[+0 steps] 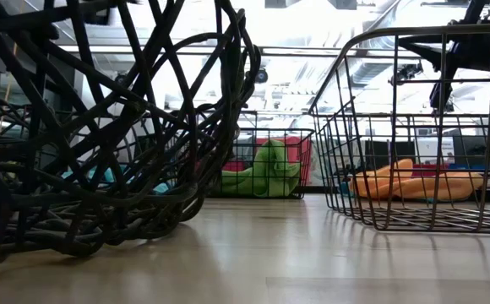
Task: Sort microfiber towel by color & place in baskets
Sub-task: Put the left green towel into the top black wire basket
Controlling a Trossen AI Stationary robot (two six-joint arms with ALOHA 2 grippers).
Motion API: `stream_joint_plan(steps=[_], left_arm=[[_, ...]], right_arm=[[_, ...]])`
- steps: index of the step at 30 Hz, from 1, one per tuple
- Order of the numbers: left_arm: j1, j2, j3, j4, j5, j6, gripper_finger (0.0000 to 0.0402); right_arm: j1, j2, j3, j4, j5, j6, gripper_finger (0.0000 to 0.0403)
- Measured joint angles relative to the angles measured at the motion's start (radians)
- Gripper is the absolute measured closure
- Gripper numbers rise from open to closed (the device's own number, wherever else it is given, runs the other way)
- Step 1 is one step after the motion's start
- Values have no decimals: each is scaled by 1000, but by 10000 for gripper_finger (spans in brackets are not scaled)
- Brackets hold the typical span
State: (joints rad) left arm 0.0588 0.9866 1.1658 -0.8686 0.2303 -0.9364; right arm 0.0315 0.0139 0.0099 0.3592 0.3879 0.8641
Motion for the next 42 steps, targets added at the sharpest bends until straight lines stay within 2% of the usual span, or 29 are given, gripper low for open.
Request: stream_joint_plan(steps=[3,7,10,13,18,26,32,38,42], left_arm=[[-180,5,-7,-119,-8,-140,216],[-413,24,-40,-207,-106,-244,220],[-541,28,-70,-244,-143,-282,221],[-645,29,-117,-260,-151,-321,221],[-807,29,-165,-253,-155,-408,221],[-1055,51,-170,-236,-159,-569,221],[-1170,195,-170,-170,-185,-527,221],[-1179,303,-170,-157,-267,-496,221],[-1179,349,-170,-125,-273,-444,221]], right_arm=[[0,0,0,0,-8,41,402],[2,4,0,2,-58,146,402],[14,28,5,4,-70,189,402],[29,86,39,4,-39,194,394],[56,270,156,-34,-26,200,349],[63,571,410,-241,-26,156,259],[63,711,529,-307,-94,125,226],[63,769,567,-312,-149,103,222],[63,772,567,-321,-185,97,222]])
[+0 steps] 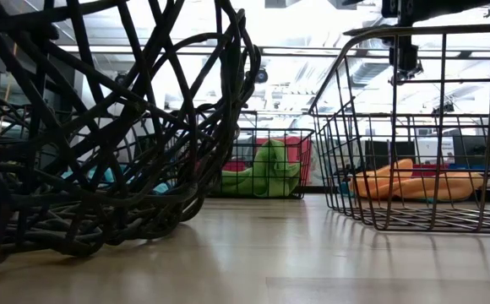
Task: Sort microfiber towel by color & place in baskets
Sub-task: Put the left green towel into the top black wire basket
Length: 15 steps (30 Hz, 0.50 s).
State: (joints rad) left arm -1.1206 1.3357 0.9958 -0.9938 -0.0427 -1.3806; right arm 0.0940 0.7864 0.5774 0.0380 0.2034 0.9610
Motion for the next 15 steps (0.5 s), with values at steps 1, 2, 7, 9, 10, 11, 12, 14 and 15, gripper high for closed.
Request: stream_joint_plan(steps=[1,2,7,9,10,11,12,14,15], left_arm=[[0,10,0,7,3,8,221],[-1,19,0,11,4,15,221],[-1,74,0,22,-27,67,221],[-1,102,0,23,-34,88,221],[-1,116,0,22,-36,92,221],[-1,130,0,22,-36,92,221],[-1,142,0,22,-36,92,221],[0,160,0,22,-37,78,222],[1,167,0,22,-37,66,225]], right_arm=[[0,0,0,-1,-9,-1,222],[0,0,0,-2,-17,-1,222],[0,0,0,-6,-64,-7,222],[0,0,0,-6,-79,-24,222],[0,0,0,-6,-85,-27,222],[0,0,0,-6,-91,-27,222],[0,0,0,-6,-99,-27,222],[0,0,0,-6,-111,-27,222],[0,0,0,-6,-117,-28,222]])
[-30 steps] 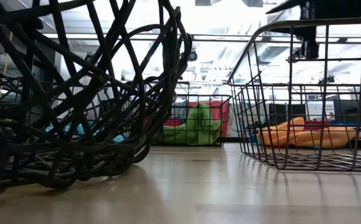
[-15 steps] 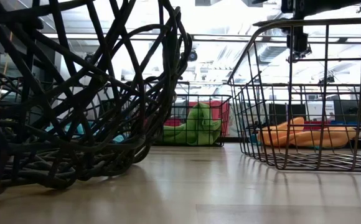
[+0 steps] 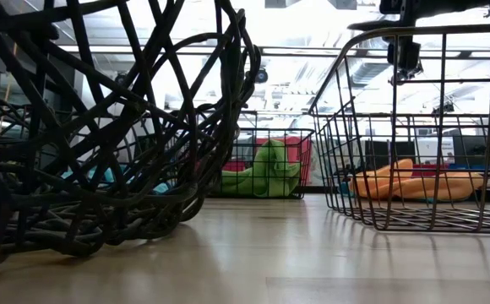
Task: Sort microfiber towel by color & place in baskets
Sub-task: Put the left green towel into the top black wire basket
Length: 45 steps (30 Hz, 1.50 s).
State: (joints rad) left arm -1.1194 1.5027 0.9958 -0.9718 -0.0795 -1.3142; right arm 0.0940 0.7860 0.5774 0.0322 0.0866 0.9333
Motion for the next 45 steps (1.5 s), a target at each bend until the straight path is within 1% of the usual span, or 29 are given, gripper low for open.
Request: stream_joint_plan(steps=[2,3,5,7,8,11,13,18,21,23,25,27,29,32,35,38,39,41,43,45], left_arm=[[0,7,0,-1,4,-32,239],[1,7,0,-2,14,-52,254],[8,4,0,-2,51,-89,301],[8,-11,0,-2,77,-117,365],[8,-27,0,-1,80,-141,382],[16,-96,17,-21,78,-195,392],[25,-161,50,-63,78,-226,398],[54,-331,207,-146,63,-332,400],[79,-401,330,-160,-5,-355,400],[105,-424,418,-162,-94,-315,401],[140,-429,512,-158,-193,-212,401],[184,-426,610,-143,-293,-75,401],[233,-419,708,-95,-378,85,401],[311,-403,842,27,-473,388,401],[391,-387,939,138,-523,713,401],[491,-377,977,162,-571,960,401],[528,-376,976,156,-587,1021,401],[609,-368,959,142,-587,1119,401],[701,-352,922,143,-559,1187,401],[795,-335,864,195,-480,1240,401]], right_arm=[[0,0,0,0,-15,0,222],[0,0,0,0,-22,0,222],[0,0,0,0,-36,-1,222],[0,-1,0,0,-42,-15,222],[0,-2,0,1,-45,-18,222],[0,-2,0,1,-70,-19,222],[0,-2,0,1,-97,-22,222],[0,-2,0,13,-152,-52,222],[0,-2,0,31,-157,-77,222],[0,-2,0,49,-158,-102,222],[-1,-2,0,58,-158,-126,222],[-1,-2,0,61,-158,-137,222],[-1,-2,0,62,-158,-144,222],[-1,-2,0,62,-158,-149,222],[-4,-2,0,63,-158,-154,222],[-11,-2,0,74,-148,-157,222],[-14,-2,0,83,-145,-158,222],[-19,-2,0,118,-140,-180,222],[-25,-2,0,171,-140,-211,222],[-30,-2,0,233,-130,-248,222]])
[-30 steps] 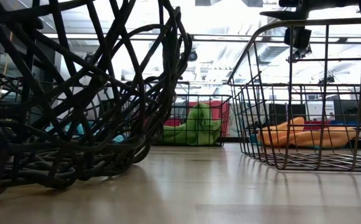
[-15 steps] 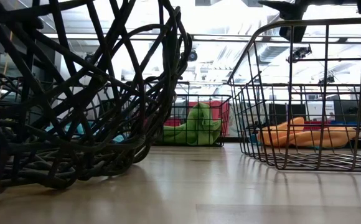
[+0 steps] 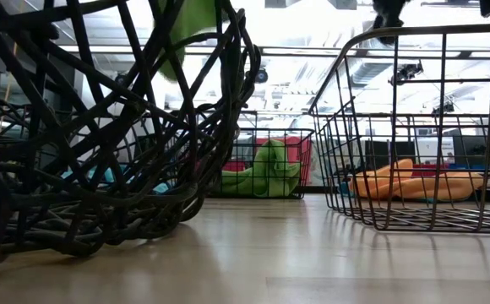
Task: Sort microfiber towel by color & place in baskets
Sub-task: Put the left green towel into the top black wire basket
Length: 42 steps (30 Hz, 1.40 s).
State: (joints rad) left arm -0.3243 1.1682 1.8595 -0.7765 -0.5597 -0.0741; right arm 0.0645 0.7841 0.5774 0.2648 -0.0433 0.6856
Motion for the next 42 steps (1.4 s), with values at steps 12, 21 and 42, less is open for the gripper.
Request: stream_joint_plan(steps=[12,21,42], left_arm=[[505,140,-259,562,520,198,401],[718,261,-260,558,579,155,401],[610,389,-377,332,642,55,401]], right_arm=[[-1,0,0,191,65,-145,222],[-1,0,0,205,64,-144,222],[-1,0,0,211,53,-128,222]])
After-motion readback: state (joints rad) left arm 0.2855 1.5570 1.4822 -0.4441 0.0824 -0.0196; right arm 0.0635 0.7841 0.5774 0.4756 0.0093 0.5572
